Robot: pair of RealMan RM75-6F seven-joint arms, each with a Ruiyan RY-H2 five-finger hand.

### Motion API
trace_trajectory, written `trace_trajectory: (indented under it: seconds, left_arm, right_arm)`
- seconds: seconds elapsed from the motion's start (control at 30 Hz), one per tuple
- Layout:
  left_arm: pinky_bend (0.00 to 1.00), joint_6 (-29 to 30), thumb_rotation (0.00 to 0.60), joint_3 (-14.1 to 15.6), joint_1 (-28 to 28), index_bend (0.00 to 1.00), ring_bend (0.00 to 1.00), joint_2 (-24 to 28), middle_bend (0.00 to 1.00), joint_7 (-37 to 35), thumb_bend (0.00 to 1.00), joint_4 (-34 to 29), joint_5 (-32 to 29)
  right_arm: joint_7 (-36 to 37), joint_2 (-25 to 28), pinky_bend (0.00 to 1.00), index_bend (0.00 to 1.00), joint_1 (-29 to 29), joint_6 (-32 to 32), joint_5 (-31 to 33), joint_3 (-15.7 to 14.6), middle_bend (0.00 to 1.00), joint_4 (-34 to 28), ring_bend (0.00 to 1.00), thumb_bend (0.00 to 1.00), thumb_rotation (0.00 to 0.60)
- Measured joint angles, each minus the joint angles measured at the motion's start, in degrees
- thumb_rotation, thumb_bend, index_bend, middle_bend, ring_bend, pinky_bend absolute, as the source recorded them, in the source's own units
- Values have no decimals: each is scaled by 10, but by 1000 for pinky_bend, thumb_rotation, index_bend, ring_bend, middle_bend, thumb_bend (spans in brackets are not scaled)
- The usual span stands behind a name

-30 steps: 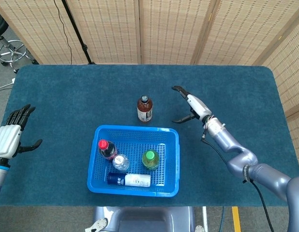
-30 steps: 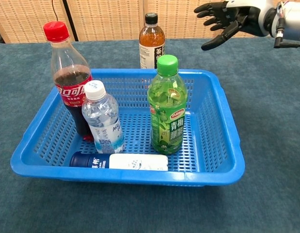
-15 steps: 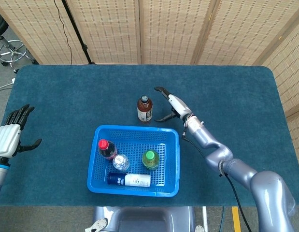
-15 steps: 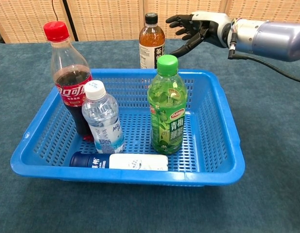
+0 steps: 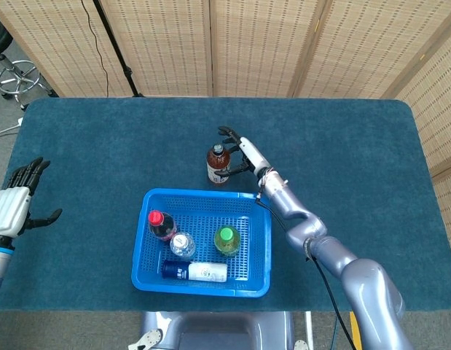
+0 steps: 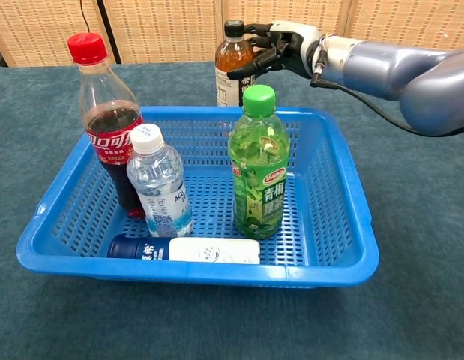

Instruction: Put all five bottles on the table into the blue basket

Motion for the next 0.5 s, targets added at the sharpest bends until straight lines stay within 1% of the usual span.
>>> trace_trajectory:
  seconds: [0.03,0.1,0.17,0.27,0.37,0.47,0.5]
  left_arm:
    - [0,0,600,0,0,0,0,0,0,-1,238,0,0]
    - [0,0,600,0,1,0,0,1,0,-2,238,0,0]
    - [0,1,600,-1,1,0,0,2,0,-6,238,0,0]
    - [0,0,600,-1,1,0,0,3,0,-9,238,2,1]
    - [0,-5,600,-1,-1,0,0,3,0,-13,238,2,6]
    - [0,-7,600,0,-2,0,0,3,0,-16,239,3,9]
    - [0,-7,600,0,-2,0,0,3,0,-16,239,3,10]
  right_arm:
    - [1,-6,598,375,4,-3,2,1,446,10,541,92,600]
    - [-2,-18,691,494,10,-6,6,4,536,27,625,257,600]
    - [-12,-23,745,535,11,-1,9,6,568,36,662,352,600]
    - [-30,-24,772,537,9,18,14,10,573,40,675,376,600]
    - [-38,-12,772,537,4,43,14,13,573,25,675,381,600]
    - [-43,14,772,537,-6,72,12,15,573,-12,675,386,600]
    - [-46,28,772,537,-10,83,11,16,573,-33,675,390,600]
